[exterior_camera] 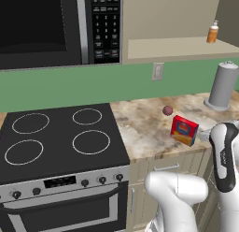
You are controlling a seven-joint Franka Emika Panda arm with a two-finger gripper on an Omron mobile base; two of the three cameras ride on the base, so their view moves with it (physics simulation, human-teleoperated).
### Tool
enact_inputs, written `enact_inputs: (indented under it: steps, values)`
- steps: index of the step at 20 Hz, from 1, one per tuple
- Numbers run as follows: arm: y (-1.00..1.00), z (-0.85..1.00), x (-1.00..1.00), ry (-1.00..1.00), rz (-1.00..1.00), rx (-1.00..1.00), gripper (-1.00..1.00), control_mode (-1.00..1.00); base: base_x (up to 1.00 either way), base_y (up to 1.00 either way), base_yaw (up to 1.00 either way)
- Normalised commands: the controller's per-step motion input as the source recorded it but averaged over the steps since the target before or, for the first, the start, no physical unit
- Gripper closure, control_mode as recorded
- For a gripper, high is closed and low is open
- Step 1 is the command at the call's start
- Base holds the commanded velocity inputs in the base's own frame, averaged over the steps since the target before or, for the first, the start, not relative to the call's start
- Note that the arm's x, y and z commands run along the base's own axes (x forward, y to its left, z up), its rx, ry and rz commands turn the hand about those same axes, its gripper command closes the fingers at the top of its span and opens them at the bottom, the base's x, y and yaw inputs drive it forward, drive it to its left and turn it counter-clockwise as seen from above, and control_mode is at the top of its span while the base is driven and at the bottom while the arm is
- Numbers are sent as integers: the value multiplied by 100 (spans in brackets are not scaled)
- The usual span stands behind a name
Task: Pick the bar and boxed food from the counter and place them in the cabinets closest to them.
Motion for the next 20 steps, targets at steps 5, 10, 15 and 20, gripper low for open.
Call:
enact_inputs:
  steps: [5,10,15,20]
  values:
    - [-14,0,0,2,3,11,-100,-100,0,0,0]
    - [-9,0,0,2,3,9,-100,-100,0,0,0]
    - [-2,0,0,2,3,7,-100,-100,0,0,0]
    - [0,0,0,1,2,3,-100,-100,0,0,0]
